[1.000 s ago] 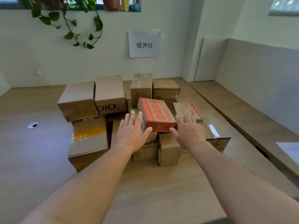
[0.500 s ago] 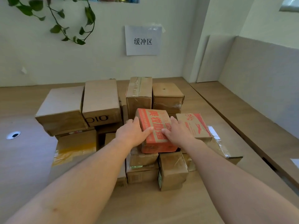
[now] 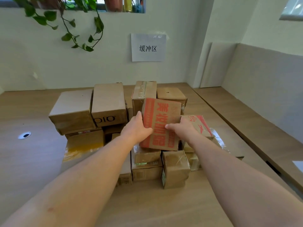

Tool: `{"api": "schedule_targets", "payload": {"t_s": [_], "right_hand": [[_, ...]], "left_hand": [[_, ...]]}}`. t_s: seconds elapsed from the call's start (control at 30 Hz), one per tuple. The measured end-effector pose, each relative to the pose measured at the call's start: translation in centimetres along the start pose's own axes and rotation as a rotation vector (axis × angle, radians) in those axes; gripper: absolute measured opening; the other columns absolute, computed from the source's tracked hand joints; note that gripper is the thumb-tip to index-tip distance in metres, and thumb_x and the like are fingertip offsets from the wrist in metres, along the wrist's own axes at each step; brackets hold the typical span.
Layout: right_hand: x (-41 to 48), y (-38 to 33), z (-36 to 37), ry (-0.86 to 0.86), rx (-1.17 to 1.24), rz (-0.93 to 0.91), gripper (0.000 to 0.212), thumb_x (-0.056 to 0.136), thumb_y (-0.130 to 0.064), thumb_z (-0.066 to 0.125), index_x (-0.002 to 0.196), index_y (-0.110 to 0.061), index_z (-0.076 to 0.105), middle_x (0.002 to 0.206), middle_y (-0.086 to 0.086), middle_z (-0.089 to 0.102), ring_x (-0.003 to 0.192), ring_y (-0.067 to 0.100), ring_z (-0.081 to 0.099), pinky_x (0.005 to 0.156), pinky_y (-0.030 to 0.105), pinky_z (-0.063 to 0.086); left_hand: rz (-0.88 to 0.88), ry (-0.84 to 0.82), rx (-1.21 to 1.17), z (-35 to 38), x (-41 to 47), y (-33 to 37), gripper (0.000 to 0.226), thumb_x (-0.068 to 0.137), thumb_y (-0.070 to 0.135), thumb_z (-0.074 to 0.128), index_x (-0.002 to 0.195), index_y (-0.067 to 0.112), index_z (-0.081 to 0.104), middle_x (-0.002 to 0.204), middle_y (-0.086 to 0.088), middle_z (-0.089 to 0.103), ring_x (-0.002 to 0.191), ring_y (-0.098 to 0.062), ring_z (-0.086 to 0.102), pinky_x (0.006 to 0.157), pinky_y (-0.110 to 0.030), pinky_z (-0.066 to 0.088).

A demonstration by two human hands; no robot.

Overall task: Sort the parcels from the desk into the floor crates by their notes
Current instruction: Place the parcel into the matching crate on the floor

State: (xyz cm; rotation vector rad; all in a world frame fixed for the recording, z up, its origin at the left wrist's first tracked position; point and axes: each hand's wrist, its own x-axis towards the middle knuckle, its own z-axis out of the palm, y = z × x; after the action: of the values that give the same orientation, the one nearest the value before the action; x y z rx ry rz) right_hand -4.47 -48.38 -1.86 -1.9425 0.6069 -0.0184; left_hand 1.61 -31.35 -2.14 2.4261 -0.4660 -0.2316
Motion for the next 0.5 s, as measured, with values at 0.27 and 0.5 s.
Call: {"api": "schedule_targets", "payload": {"t_s": [0.27, 0.5], "right_hand": [[-7.9, -0.4, -1.2, -0.023, 0.146, -0.071, 0.045, 0.092, -0.049, 0.057, 0.124, -0.019, 0.049, 0.113, -0.001, 0.062, 0.105, 0.022, 0.058, 0.086, 0.04, 0.046], [-14.0, -1.0, -0.5, -0.049, 0.091, -0.028, 0.079, 0.089, -0.076, 0.023, 0.139, -0.018, 0.044, 0.126, 0.01, 0.059, 0.119, 0.033, 0.054, 0.104, 0.053, 0.04]], "left_hand": [[-0.055, 0.051, -0.302, -1.4, -7.1, 1.5, 0.057, 0.092, 0.056, 0.051, 0.132, 0.016, 0.044, 0.122, -0.001, 0.058, 0.101, -0.015, 0.053, 0.082, -0.031, 0.041], [-0.221, 0.06, -0.434, -2.9, -13.4, 1.1, 0.114, 0.065, 0.092, 0.02, 0.138, 0.008, 0.046, 0.12, -0.009, 0.062, 0.106, -0.025, 0.057, 0.075, -0.035, 0.046]]}}
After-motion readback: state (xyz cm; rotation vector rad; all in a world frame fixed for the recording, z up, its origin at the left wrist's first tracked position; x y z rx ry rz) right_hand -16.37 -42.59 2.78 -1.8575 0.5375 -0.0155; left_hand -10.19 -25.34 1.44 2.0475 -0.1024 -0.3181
